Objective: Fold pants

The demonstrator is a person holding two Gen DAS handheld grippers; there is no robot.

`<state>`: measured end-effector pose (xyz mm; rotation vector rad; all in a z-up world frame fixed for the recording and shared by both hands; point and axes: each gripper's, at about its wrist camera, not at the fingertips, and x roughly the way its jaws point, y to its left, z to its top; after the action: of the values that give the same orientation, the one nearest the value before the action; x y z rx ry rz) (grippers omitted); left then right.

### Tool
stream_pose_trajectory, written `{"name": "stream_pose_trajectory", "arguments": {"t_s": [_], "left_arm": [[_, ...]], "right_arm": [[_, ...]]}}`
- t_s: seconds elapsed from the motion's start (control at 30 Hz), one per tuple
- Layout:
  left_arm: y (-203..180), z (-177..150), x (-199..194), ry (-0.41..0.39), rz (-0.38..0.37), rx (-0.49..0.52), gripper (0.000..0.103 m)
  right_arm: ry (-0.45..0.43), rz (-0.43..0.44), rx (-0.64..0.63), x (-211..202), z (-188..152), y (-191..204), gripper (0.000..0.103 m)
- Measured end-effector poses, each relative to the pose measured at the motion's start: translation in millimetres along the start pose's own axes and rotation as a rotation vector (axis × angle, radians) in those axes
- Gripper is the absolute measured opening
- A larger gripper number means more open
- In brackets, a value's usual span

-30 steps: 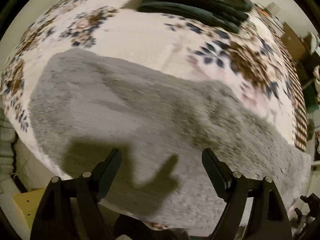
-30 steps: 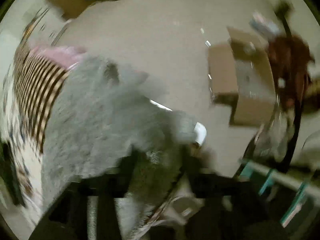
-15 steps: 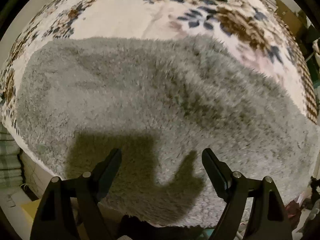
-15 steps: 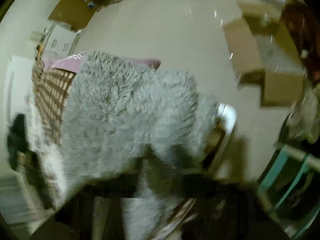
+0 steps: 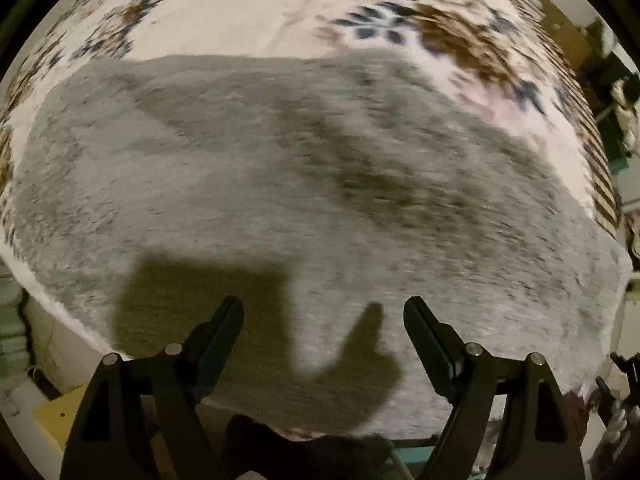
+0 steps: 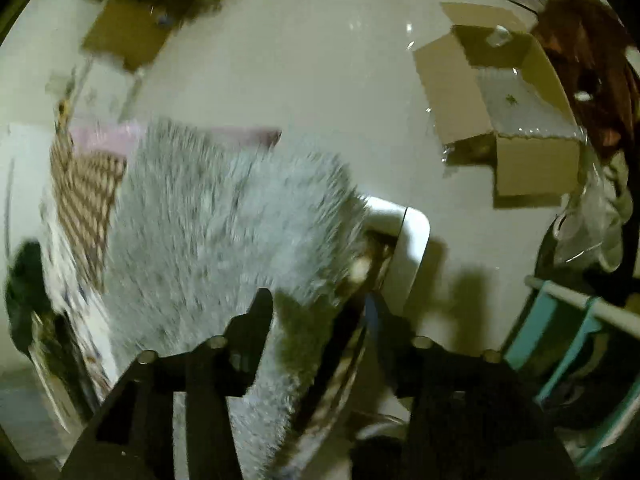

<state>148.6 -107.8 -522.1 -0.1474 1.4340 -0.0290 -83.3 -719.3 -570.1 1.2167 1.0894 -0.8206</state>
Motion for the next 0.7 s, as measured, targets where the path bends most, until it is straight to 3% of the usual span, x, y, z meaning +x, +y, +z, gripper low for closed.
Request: {"name": "stream_pose_trajectory", "arguments": {"t_s": [0.13,0.2,0.27,0.4,0.47,0.5,0.57,0.63,0.7], "left_arm": [[-37,-6,8,0.024,-0.074,0.049,0.081],[-59,-9,12,0.028,-0.106,0.099,0.082],[-83,-10,18,0.039,-0.114,0.154,0.081],[-106,-5,33,0.076,-0.117,0.187,0.081],[-113,-4,43,0.094,-0.096,0.197,0.081],[-113,-3,47,0.098,-0.090,0.198,0.081],[-111,0,53,0.109,-0.093,0.189,0.083],[-111,5,59,0.117,-0.114,0.183,0.092],[-112,9,65,0.131,-0.148,0.181,0.103]], "right_arm": [[-0.021,0.104,0.114,7,13,-26,0.053],[-0.017,0.143,0.161,23,23,-36,0.060],[0.008,0.208,0.195,37,35,-44,0.067],[0.129,0.309,0.212,77,47,-41,0.068],[0.123,0.353,0.180,80,50,-33,0.068],[0.091,0.374,0.155,74,52,-29,0.066],[-0.001,0.454,0.099,56,52,-18,0.037],[-0.039,0.502,0.075,47,51,-13,0.036],[-0.016,0.520,0.038,50,51,-7,0.037]]}}
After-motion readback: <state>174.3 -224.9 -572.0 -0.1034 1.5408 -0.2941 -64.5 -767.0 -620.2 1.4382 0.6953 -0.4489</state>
